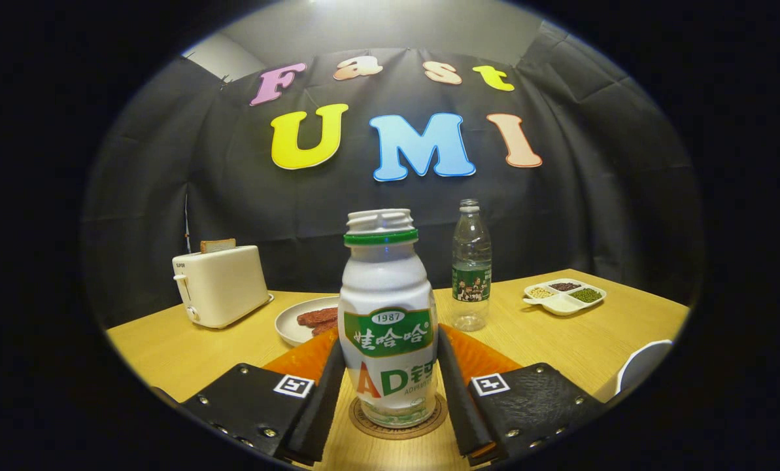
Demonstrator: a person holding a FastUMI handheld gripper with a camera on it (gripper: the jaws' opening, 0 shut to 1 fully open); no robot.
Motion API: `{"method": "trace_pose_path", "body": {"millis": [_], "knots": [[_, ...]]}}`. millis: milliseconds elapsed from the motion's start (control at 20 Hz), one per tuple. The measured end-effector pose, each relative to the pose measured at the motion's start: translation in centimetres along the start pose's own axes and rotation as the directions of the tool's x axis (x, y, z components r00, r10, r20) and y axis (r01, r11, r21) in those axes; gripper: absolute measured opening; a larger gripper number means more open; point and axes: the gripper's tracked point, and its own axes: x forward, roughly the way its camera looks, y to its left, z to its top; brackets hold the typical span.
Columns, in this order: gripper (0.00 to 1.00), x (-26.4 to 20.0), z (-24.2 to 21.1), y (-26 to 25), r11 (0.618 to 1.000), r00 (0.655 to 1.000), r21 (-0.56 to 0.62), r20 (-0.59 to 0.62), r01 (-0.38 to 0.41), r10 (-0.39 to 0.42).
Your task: Take the bottle from table, then pour the juice into the cup, finally place the bottle on the coaster
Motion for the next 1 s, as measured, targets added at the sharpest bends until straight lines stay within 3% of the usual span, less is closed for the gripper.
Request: {"method": "trace_pose_path", "body": {"millis": [100, 250, 350, 700, 1000], "knots": [[0.76, -0.1, -1.0, -0.2, 1.0, 1.0, -0.019, -0.029, 0.008, -0.009], [0.95, -0.6, -0.2, 0.1, 0.999, 1.0, -0.053, -0.014, 0.005, -0.006], [0.99, -1.0, 0.7, 0.5, 0.999, 1.0, -0.044, 0.011, -0.006, 0.006], [0.98, -2.5, 5.5, 1.1, 0.998, 0.99, 0.06, 0.141, -0.034, 0.026], [0.98, -5.5, 12.4, 0.6, 0.998, 0.961, 0.064, 0.276, -0.016, -0.003]]}}
